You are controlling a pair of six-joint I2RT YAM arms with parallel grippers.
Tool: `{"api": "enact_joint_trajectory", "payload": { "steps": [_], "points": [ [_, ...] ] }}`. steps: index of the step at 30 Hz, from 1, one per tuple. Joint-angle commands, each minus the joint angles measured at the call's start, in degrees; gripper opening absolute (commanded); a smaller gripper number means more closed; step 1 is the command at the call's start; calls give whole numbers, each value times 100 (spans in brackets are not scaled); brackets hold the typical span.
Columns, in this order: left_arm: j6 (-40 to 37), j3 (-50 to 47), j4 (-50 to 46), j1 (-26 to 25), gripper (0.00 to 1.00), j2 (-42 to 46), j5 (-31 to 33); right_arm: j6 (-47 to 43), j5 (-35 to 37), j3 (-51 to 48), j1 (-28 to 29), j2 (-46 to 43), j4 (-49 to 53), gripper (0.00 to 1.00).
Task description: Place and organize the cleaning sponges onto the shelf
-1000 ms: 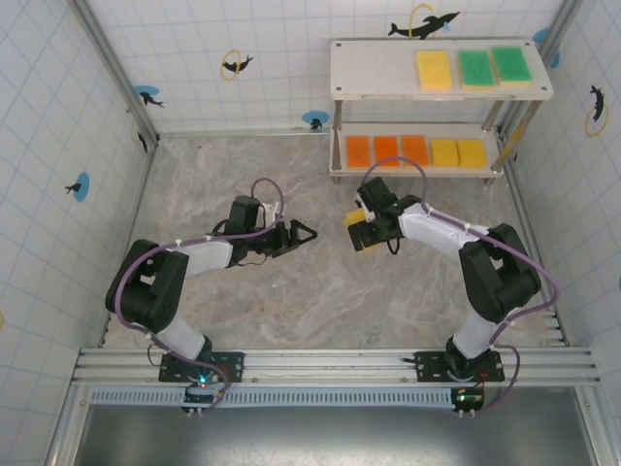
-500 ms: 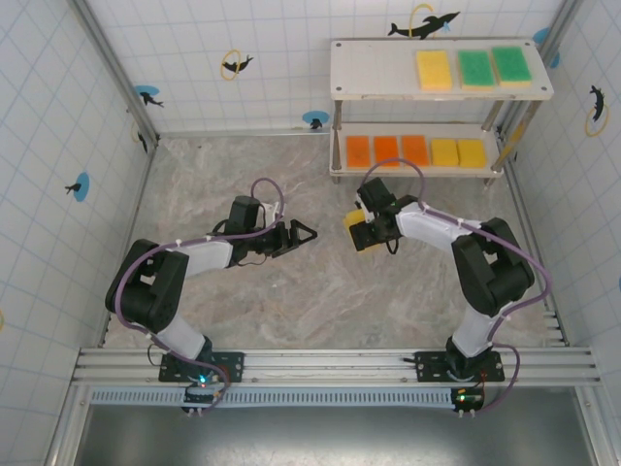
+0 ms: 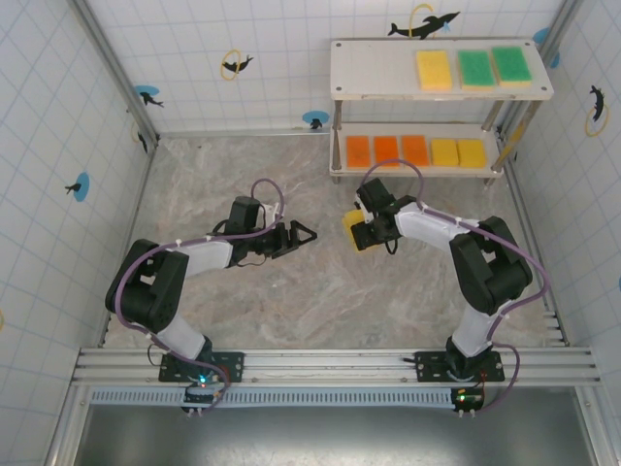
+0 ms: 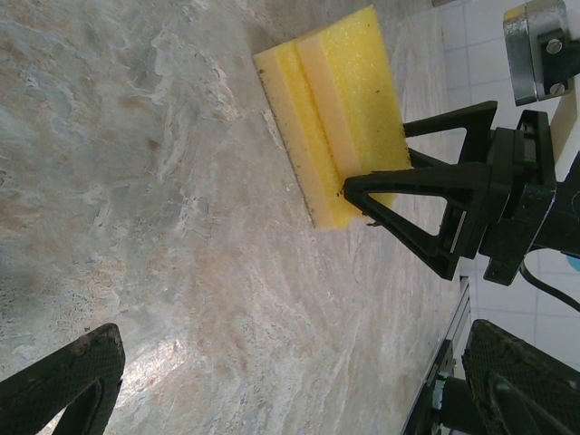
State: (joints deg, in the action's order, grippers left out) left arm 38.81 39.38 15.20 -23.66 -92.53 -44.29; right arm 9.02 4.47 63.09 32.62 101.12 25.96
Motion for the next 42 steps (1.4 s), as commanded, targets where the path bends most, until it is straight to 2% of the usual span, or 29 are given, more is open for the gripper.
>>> {"api": "enact_joint_trajectory", "payload": {
  "steps": [1, 14, 30, 42],
  "points": [
    [-136, 18, -79, 30, 98, 3, 43, 55, -8, 155, -15, 14, -46, 72],
    [-137, 8, -88, 28, 98, -2, 61, 105, -25, 62, -80, -204, -123, 57],
    [-137, 35, -120, 28, 97, -11, 69, 146, -69, 12, -134, -588, -135, 54],
    [-122, 79, -79, 29, 98, -76, 29, 212, -55, 320, -162, -1077, 276, 53]
  ]
}}
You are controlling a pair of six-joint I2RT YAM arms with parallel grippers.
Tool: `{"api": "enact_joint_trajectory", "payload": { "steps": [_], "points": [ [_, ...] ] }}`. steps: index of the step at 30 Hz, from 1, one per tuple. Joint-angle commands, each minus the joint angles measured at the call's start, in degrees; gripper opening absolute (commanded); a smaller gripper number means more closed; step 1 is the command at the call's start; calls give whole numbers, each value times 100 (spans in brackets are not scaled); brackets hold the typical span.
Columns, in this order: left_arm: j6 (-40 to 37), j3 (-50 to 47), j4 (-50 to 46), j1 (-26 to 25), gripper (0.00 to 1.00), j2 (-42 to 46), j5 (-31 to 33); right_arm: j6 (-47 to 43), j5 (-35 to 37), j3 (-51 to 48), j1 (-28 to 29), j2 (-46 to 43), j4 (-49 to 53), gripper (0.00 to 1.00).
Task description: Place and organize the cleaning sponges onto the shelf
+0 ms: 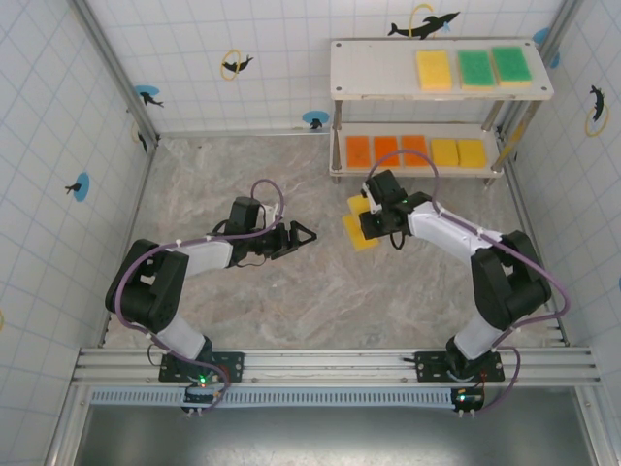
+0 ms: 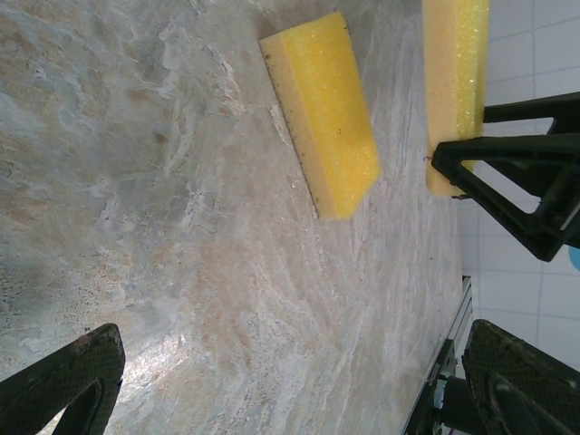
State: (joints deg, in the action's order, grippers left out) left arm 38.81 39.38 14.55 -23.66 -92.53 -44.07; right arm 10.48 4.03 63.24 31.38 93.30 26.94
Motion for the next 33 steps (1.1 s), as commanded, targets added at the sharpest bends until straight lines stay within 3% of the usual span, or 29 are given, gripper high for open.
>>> {"api": "enact_joint_trajectory", "payload": {
  "steps": [1, 19, 33],
  "points": [
    [-123, 79, -5, 23, 98, -83, -2, 62, -1, 342, -37, -351, 214, 53],
    [-128, -26, 65, 28, 98, -32, 8, -235, 101, 1491, -206, -1174, 1045, 53],
    [-154, -54, 22, 29, 98, -2, 48, -438, 360, 2516, -325, -1658, 1073, 54]
  ]
}}
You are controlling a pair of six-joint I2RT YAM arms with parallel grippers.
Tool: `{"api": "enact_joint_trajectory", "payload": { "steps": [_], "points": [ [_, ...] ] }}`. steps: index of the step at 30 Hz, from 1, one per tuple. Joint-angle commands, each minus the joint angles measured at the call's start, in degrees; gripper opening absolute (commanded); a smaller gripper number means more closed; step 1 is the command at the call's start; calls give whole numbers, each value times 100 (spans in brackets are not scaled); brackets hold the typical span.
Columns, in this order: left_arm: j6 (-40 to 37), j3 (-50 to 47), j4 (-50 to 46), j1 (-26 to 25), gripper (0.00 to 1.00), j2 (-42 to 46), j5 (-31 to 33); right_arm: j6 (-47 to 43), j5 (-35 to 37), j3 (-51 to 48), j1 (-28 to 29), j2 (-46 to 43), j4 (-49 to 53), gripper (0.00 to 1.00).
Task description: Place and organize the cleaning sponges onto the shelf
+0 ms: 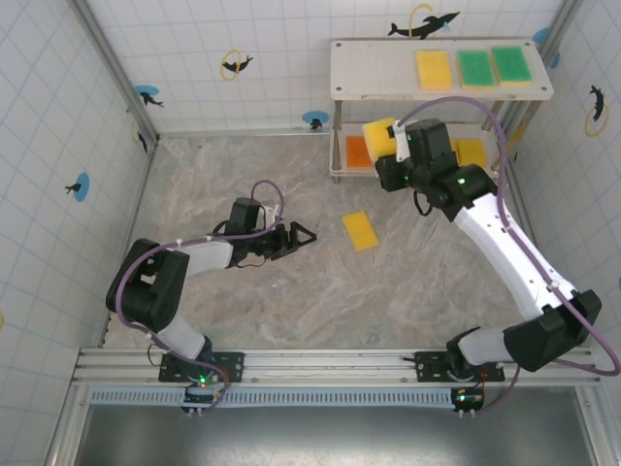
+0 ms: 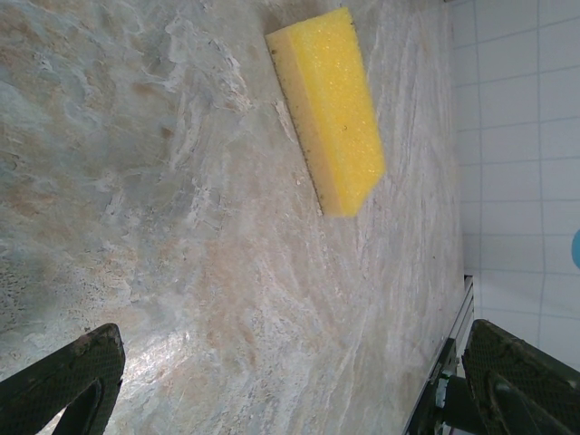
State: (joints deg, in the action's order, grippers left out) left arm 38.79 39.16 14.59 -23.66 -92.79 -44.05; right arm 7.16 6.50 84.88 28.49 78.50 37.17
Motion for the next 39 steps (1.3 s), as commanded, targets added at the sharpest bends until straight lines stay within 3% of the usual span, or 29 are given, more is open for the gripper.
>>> {"api": "enact_joint_trajectory", "payload": {
  "steps": [1, 19, 39],
  "points": [
    [-151, -22, 18, 28, 98, 22, 38, -126, 136, 442, -43, -168, 55, 54],
    [-142, -13, -55, 30, 98, 85, 88, -367, 579, 2611, -365, 570, 208, 54],
    [-240, -86, -227, 36, 98, 305, 167, -154, 702, 5060, -710, 2674, 864, 54]
  ]
}}
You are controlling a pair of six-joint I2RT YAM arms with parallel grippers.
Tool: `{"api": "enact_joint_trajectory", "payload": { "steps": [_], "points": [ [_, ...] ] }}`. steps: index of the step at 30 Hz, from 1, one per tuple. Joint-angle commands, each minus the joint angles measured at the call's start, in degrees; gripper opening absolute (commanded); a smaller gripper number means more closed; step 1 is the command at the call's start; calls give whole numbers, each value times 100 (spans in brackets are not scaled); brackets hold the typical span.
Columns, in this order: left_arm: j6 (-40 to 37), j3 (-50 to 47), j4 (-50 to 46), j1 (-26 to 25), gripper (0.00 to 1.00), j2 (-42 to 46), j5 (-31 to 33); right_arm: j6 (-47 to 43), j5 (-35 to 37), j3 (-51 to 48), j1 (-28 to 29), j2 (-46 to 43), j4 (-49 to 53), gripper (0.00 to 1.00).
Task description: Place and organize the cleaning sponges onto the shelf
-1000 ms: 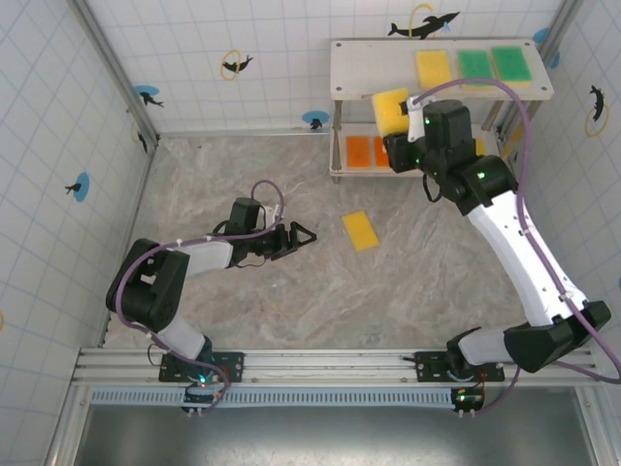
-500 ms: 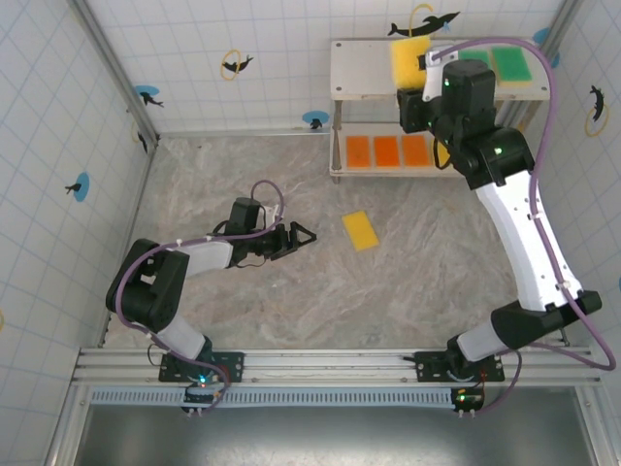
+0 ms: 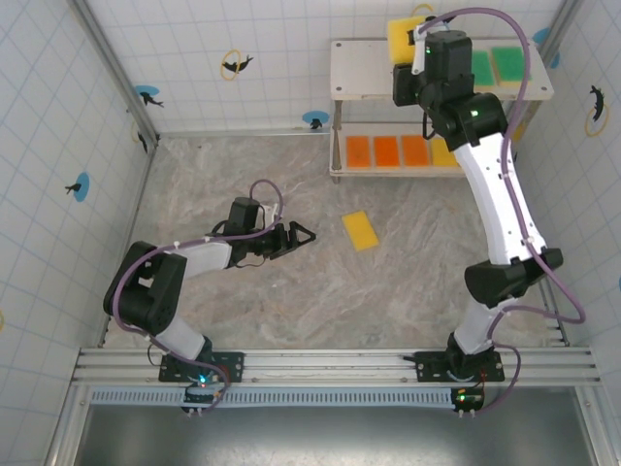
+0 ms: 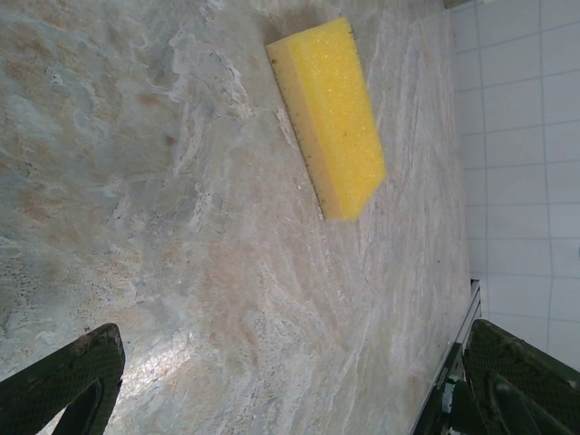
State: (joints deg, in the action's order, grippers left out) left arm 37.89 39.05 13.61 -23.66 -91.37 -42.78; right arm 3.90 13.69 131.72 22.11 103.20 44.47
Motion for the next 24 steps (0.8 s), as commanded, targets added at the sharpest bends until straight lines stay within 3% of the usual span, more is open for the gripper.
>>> {"api": "enact_joint_trajectory", "payload": {
  "steps": [1, 11, 24],
  "points": [
    [-159, -68, -160, 37, 98, 167, 44, 245, -31, 489, -115, 324, 179, 54],
    [-229, -47, -263, 45, 98, 225, 57, 674, -446, 807, -405, 899, 247, 53],
    [-255, -35, -261, 54, 98, 197, 0, 917, -622, 811, -357, 1144, 57, 55]
  ]
}}
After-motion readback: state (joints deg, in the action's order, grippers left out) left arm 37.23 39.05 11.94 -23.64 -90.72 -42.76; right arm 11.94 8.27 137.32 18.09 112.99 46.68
